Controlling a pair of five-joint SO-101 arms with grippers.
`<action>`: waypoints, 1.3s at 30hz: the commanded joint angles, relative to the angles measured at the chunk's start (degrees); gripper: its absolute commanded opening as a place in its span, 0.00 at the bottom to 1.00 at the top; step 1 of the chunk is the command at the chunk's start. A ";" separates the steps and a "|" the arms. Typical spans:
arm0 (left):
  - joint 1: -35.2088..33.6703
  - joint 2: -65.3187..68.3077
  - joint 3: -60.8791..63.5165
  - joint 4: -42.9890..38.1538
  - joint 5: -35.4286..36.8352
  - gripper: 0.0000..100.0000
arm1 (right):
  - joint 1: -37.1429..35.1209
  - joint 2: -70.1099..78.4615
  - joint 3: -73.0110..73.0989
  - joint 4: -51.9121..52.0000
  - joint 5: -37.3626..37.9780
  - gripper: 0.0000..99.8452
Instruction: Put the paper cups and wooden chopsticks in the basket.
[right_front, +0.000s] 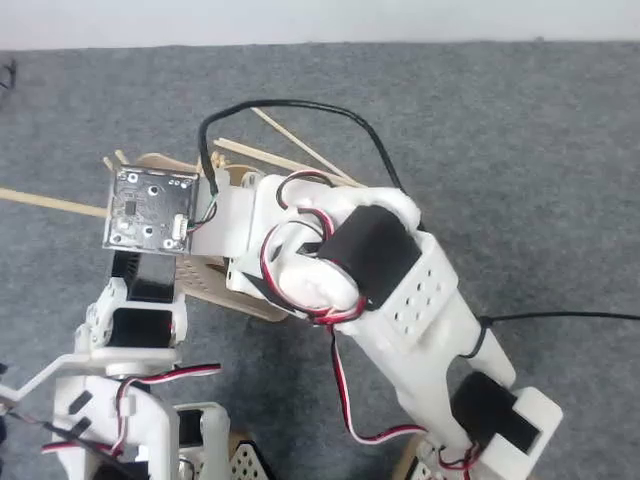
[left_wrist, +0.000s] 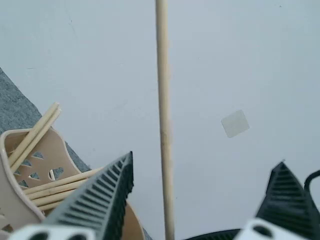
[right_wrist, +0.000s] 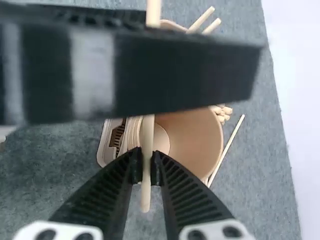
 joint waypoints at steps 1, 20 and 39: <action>0.00 -0.70 -0.04 0.18 0.53 0.40 | -0.66 -2.07 2.11 0.57 -0.97 0.01; -0.09 -0.70 -0.48 0.09 0.53 0.21 | -0.31 -2.07 9.14 -4.79 -0.88 0.01; 0.26 -0.79 -4.79 6.51 0.44 0.01 | -0.31 -2.24 9.14 -4.79 -0.88 0.01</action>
